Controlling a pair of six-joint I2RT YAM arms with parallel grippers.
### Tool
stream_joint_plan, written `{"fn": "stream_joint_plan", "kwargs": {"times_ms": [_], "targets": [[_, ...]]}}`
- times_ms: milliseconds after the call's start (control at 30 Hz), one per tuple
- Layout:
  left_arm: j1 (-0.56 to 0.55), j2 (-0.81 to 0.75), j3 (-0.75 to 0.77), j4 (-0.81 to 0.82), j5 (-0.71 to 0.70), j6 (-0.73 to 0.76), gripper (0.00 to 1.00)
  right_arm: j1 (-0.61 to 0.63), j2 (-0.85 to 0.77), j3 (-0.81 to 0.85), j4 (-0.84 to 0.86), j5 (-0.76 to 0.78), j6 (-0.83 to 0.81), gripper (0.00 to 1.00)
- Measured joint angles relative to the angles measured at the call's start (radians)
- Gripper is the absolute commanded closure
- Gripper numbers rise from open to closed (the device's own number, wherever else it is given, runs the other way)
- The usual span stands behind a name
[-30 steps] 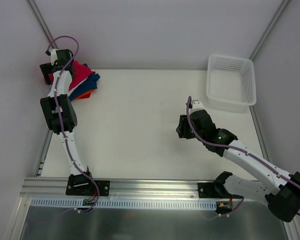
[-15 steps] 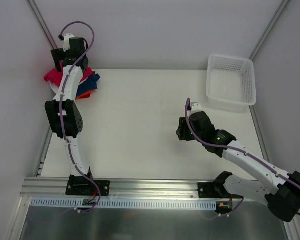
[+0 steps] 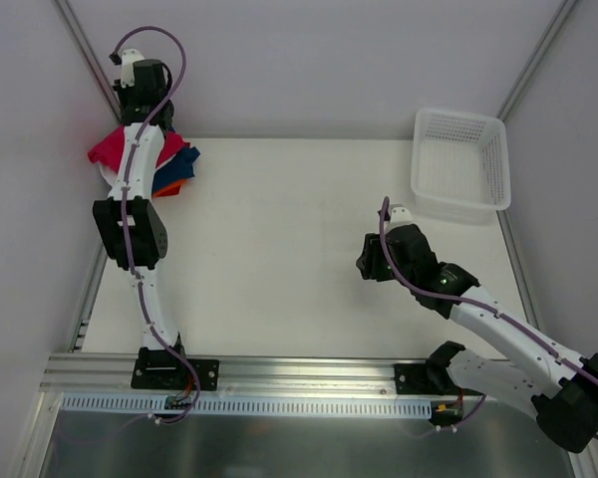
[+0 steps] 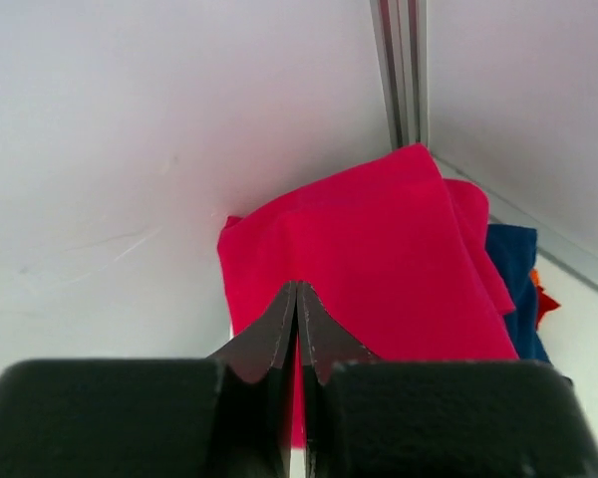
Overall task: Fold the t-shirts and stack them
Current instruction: Neatly place the folded tshirt to the corner
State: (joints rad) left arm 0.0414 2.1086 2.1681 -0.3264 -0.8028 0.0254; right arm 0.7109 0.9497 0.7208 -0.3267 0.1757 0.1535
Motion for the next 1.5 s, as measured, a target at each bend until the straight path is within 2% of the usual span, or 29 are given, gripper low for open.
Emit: {"fn": "stream_joint_plan", "kwargs": {"times_ms": [267, 433, 733, 1067, 1300, 1500], "targets": [[0.034, 0.201, 0.036, -0.007, 0.037, 0.01, 1.0, -0.022, -0.014, -0.008, 0.0, -0.003, 0.0, 0.53], [0.051, 0.269, 0.02, -0.029, 0.082, -0.015, 1.0, -0.026, 0.0, -0.008, 0.0, -0.009, 0.0, 0.54], [0.12, 0.27, 0.005, -0.095, 0.26, -0.201, 1.0, -0.027, 0.013, -0.008, 0.001, -0.032, 0.003, 0.54], [0.143, 0.294, 0.054, -0.169, 0.429, -0.292, 1.0, -0.028, -0.067, -0.008, -0.014, -0.034, 0.006, 0.54], [0.136, 0.286, 0.035, -0.161, 0.421, -0.304, 1.0, -0.028, -0.083, -0.008, -0.025, -0.034, 0.023, 0.54], [0.084, 0.24, 0.008, -0.195, 0.355, -0.303, 1.0, -0.028, -0.083, -0.011, -0.027, -0.035, 0.031, 0.54]]}}
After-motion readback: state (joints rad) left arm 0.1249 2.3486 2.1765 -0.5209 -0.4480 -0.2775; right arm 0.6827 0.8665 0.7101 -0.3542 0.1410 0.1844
